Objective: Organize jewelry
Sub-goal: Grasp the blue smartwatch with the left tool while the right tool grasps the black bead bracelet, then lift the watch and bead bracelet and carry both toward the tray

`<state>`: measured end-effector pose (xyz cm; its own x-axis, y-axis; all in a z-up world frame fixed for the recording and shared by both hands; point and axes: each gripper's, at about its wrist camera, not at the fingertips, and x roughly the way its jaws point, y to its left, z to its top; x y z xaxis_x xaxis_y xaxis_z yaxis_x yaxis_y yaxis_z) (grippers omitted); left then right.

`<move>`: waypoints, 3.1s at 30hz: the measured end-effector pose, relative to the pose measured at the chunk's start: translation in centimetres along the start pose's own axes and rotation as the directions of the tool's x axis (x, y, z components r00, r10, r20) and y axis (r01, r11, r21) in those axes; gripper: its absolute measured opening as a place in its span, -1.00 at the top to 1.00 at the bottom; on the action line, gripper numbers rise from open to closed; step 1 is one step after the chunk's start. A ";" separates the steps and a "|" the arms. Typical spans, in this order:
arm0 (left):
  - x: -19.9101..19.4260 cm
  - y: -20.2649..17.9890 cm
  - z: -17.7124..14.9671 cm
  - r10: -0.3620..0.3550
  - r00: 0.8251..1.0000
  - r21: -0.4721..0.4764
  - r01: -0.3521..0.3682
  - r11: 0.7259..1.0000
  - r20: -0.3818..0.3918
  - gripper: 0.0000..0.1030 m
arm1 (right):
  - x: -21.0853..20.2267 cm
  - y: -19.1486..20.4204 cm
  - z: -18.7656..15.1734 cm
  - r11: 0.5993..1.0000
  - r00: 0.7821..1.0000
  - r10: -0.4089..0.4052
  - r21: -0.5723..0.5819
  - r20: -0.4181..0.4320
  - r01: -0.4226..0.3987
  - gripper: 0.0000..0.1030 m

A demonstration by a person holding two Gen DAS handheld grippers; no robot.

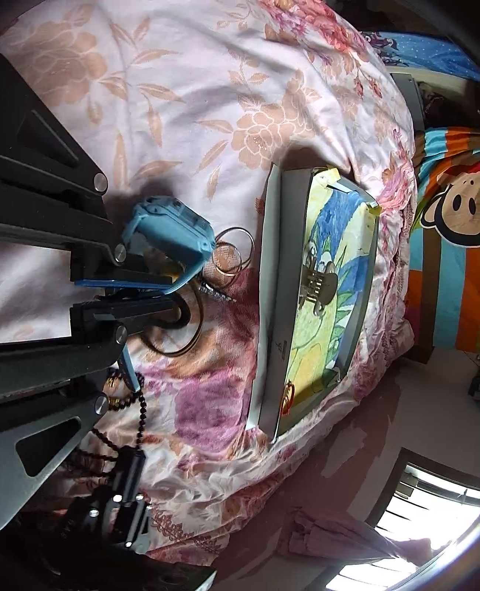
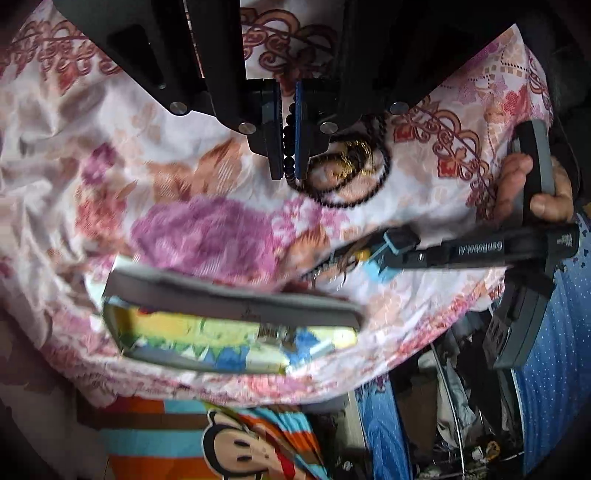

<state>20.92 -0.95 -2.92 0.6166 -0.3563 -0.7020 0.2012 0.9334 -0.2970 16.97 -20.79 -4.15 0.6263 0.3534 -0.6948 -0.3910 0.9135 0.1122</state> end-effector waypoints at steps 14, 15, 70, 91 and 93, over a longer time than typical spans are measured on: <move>-3.4 -2.2 -0.3 -0.130 0.989 0.000 0.130 0.992 0.072 0.90 | -5.9 -1.3 2.0 0.999 0.959 -0.046 0.019 0.278 0.043 0.90; -3.5 -2.3 -0.3 -0.139 0.988 0.000 0.139 0.990 0.073 0.90 | -6.2 -1.3 2.0 0.999 0.955 -0.047 0.021 0.294 0.043 0.90; -3.2 -6.6 5.9 -0.229 0.956 0.042 0.225 0.973 0.181 0.90 | -11.9 -3.8 11.7 0.997 0.785 -0.075 0.044 0.615 0.062 0.90; 10.6 -7.2 12.9 -0.075 0.991 -0.078 0.084 0.993 0.108 0.89 | 3.0 -16.6 13.8 0.958 0.917 -0.045 0.279 0.396 -0.074 0.90; 10.9 -7.2 13.1 -0.065 0.994 -0.086 0.073 0.994 0.091 0.89 | 4.7 -17.2 13.5 0.950 0.942 -0.039 0.305 0.333 -0.068 0.89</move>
<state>36.17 -11.04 0.03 0.6690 -0.4112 -0.6192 0.1794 0.8977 -0.4023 35.76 -32.17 0.28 0.8300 0.3642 -0.4225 -0.2087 0.9052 0.3702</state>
